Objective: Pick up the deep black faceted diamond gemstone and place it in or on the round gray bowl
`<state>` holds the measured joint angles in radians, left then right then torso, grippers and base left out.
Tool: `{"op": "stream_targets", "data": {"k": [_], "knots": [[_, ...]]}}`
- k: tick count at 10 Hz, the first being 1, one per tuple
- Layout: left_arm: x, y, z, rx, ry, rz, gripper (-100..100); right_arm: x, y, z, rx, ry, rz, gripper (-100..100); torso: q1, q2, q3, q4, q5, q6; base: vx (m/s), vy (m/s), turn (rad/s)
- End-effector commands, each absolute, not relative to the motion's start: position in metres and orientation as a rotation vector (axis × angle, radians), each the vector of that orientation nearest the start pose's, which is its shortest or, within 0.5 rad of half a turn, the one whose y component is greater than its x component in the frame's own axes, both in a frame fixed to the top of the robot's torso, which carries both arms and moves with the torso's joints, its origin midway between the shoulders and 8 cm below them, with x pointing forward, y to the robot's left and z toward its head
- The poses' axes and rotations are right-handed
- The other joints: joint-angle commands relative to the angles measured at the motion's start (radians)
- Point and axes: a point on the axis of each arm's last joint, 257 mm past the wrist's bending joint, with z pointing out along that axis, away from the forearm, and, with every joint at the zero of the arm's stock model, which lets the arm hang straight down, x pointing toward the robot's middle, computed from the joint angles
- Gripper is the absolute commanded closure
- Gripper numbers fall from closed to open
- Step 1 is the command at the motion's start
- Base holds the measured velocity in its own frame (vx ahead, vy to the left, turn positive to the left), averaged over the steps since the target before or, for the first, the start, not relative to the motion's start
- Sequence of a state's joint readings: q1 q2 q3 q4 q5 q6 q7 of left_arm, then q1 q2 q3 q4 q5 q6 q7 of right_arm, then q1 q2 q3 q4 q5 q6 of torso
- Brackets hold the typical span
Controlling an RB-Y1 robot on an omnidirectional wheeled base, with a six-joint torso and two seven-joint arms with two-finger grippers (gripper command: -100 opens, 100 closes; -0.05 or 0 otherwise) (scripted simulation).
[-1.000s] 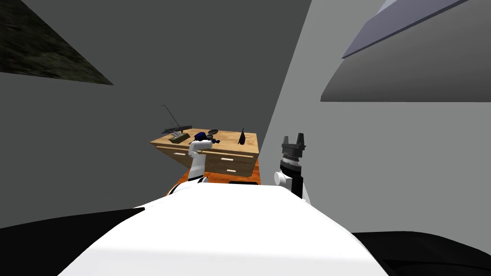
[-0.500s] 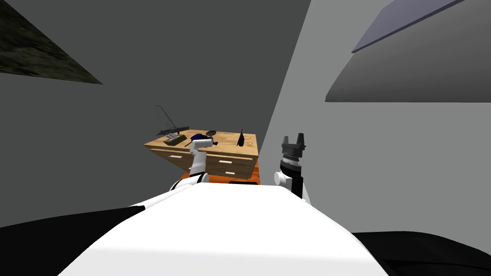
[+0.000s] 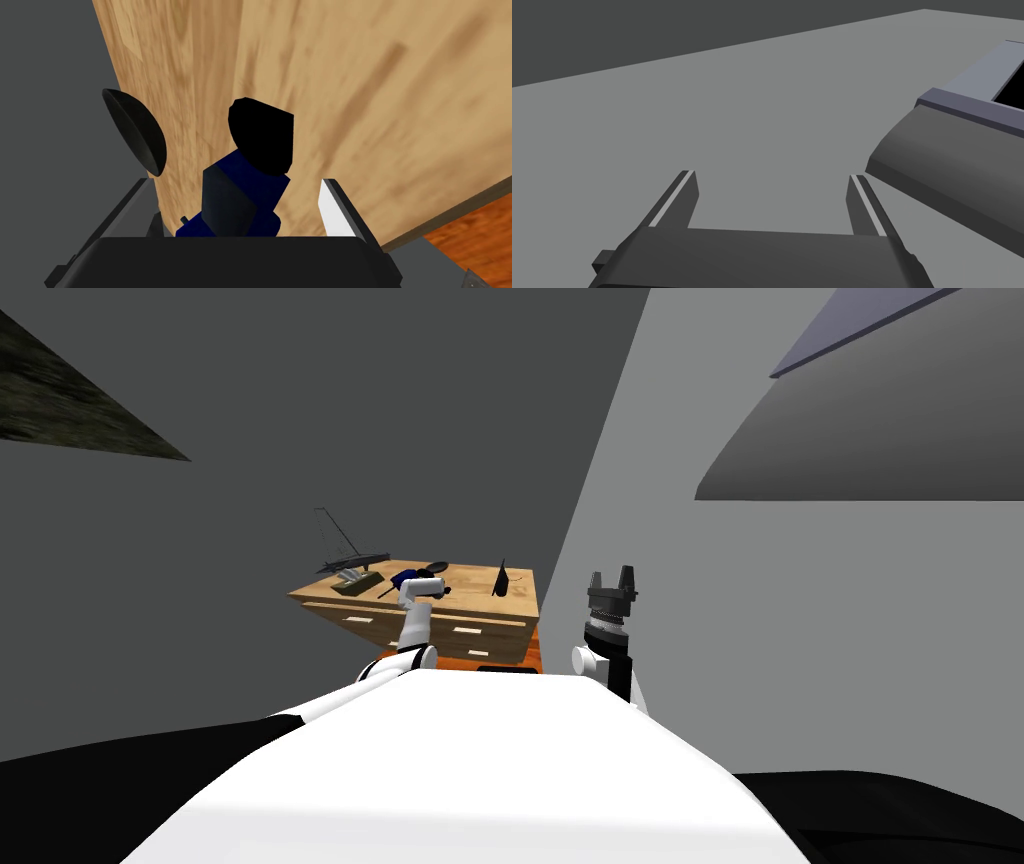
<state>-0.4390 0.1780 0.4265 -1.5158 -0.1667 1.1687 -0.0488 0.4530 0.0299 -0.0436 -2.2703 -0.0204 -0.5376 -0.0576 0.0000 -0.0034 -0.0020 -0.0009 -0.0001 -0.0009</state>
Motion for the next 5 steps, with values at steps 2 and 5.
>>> {"op": "stream_targets", "data": {"k": [2,5], "knots": [[0.537,0.44,-0.262,-1.89,1.435,-0.373,-100,0.338,-0.293,0.043,0.649,0.506,1.356,0,0.0,0.001,0.0,0.0,0.0,0.0,0.033,-0.006,-0.004],[0.538,0.439,-0.274,-1.891,1.439,-0.373,-100,0.338,-0.293,0.043,0.649,0.506,1.356,0,0.002,0.002,0.001,0.001,0.0,0.0,0.028,0.015,0.01]]}}
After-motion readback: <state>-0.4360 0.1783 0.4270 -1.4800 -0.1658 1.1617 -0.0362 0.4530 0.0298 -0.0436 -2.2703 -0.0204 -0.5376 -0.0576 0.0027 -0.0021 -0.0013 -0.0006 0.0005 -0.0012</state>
